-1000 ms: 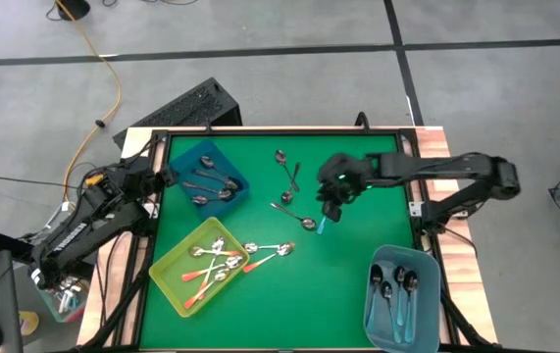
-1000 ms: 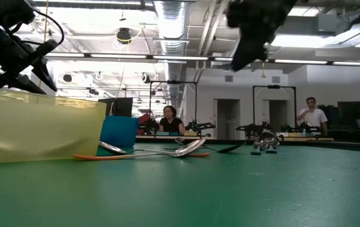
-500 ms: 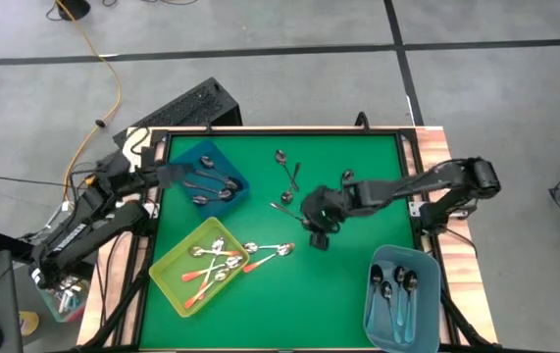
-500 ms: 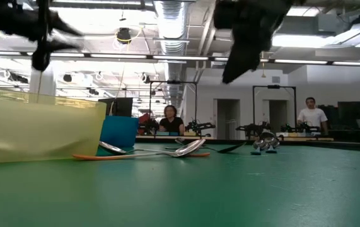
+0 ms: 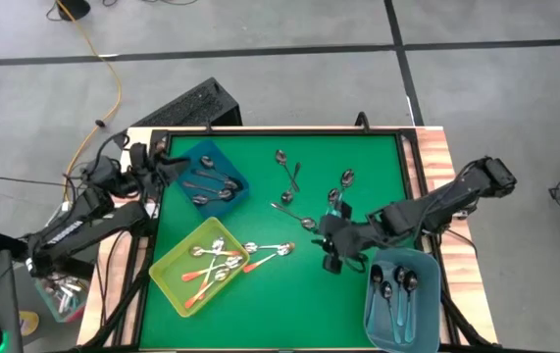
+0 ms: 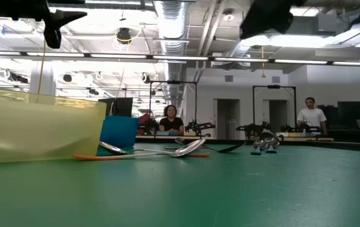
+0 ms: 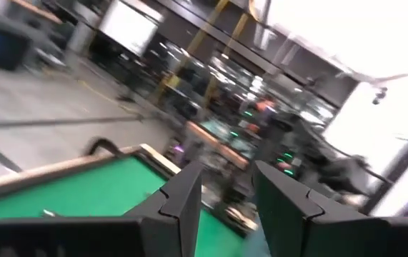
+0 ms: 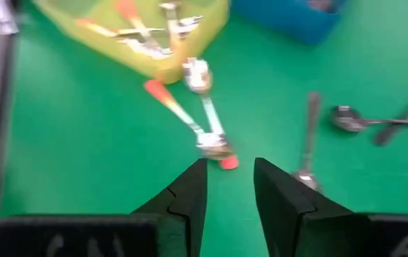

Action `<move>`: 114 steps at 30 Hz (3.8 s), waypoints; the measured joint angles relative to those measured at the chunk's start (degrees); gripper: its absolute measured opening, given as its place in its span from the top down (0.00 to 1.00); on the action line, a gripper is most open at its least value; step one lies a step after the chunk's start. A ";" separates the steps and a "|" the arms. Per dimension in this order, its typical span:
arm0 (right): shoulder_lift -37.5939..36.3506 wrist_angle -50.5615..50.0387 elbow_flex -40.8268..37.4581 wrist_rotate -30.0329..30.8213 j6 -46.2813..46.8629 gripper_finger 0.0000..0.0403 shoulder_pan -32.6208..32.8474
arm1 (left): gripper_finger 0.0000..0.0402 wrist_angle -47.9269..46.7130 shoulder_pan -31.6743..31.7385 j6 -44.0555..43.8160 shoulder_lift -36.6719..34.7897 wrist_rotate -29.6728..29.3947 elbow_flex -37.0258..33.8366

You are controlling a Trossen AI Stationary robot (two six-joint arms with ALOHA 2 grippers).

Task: Sort silverware by color (type)
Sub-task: Put the orange spoon into the green bin

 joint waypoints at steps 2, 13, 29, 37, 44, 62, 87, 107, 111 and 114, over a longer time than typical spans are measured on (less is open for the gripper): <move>-0.04 -1.93 -0.09 0.92 1.44 0.63 -0.08 | 0.73 0.14 -0.30 1.40 0.69 -4.32 0.00; 1.02 -0.53 -0.07 3.61 -12.68 0.43 -9.58 | 0.73 3.03 -0.40 2.21 7.75 -2.00 0.00; 2.56 8.74 0.02 -16.12 -23.91 0.44 -30.62 | 0.73 9.46 -0.40 12.89 4.74 -21.91 0.00; 15.37 8.36 -0.11 -16.23 -25.02 0.44 -27.85 | 0.73 -0.76 -0.40 8.69 4.73 -21.30 0.00; 20.52 10.29 1.92 -16.36 -30.04 0.44 -27.12 | 0.73 0.06 -0.40 11.11 4.71 -20.01 0.00; 12.41 -0.28 1.97 -29.39 -19.81 0.44 -33.62 | 0.73 -8.05 -0.38 -14.81 4.78 -32.07 0.00; 23.04 22.13 6.42 -18.29 -31.98 0.44 -9.93 | 0.73 -1.42 -0.49 -3.30 7.12 -9.85 0.00; 29.95 24.71 10.49 -15.60 -37.25 0.48 -9.45 | 0.73 -0.88 -3.13 -0.73 7.12 -10.52 0.00; 29.97 21.39 10.47 -18.56 -39.02 0.48 -11.04 | 0.73 -0.88 -3.13 -0.76 7.12 -11.05 0.00; 29.95 21.47 10.44 -19.98 -40.61 0.48 -11.41 | 0.73 -0.88 -3.13 -1.44 7.12 -11.07 0.00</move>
